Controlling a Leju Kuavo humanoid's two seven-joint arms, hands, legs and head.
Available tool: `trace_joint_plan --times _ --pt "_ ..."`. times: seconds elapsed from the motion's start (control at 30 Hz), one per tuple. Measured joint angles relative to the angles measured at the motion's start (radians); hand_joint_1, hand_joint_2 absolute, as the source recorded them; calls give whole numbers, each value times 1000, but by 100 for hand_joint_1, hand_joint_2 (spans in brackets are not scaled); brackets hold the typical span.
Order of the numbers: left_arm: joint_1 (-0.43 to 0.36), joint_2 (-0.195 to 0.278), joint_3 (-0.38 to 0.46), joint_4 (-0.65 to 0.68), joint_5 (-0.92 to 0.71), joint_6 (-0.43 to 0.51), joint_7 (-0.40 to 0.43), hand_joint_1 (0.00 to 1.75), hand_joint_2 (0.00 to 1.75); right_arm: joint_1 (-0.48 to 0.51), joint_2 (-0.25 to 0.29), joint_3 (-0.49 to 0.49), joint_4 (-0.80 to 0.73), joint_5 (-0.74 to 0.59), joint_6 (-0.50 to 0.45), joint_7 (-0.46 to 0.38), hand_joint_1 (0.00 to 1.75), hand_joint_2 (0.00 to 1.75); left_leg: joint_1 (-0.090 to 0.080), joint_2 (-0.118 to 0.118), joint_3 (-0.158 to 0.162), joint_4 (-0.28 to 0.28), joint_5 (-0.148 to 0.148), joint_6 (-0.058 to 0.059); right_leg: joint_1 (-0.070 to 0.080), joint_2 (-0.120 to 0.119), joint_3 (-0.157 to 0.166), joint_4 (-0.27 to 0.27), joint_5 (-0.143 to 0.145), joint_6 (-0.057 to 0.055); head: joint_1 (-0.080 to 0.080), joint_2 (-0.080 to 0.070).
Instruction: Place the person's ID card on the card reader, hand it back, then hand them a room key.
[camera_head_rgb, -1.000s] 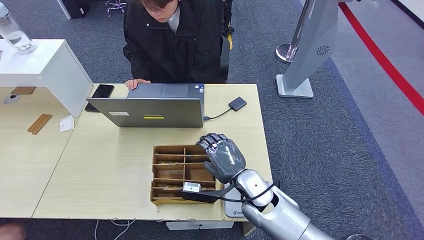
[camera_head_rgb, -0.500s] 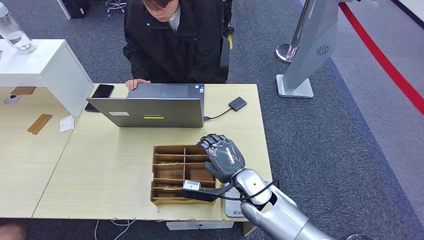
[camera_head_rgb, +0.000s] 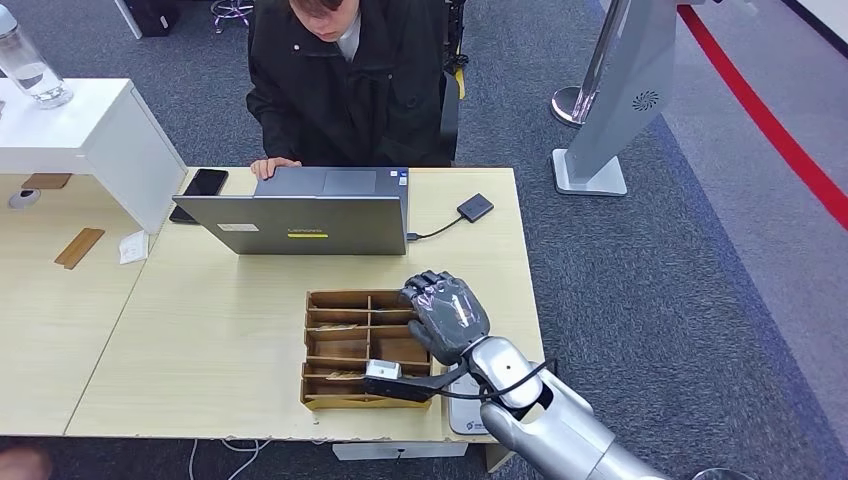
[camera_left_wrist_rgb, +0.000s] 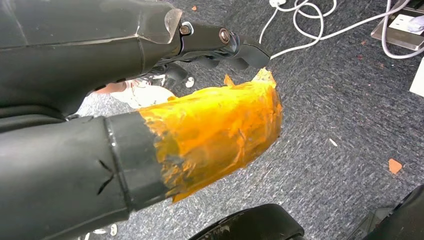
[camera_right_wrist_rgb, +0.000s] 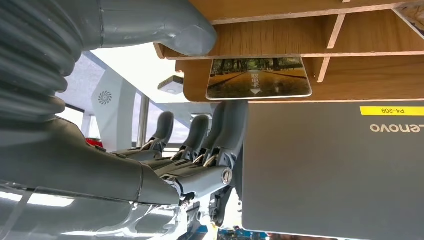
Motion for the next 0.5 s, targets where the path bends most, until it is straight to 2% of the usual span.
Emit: trace_joint_plan --times 0.07,0.13,0.3,0.5 --pt "0 0 0 0 0 0 0 0 0 -2 0 0 0 0 0 0 133 175 0 0 0 0 0 0 0 0 0 0 0 0 0 0" --pt "0 0 0 0 0 0 0 0 0 -3 0 0 2 0 0 0 146 175 0 0 0 0 0 0 0 0 0 0 0 0 0 0" --pt "0 0 0 0 0 -1 0 0 0 -4 3 0 4 0 0 0 154 175 0 0 0 0 0 0 0 0 0 0 0 0 0 0" --pt "0 0 0 0 0 -1 0 0 0 -5 5 0 4 0 0 0 154 175 0 0 0 0 0 0 0 0 0 0 0 0 0 0"
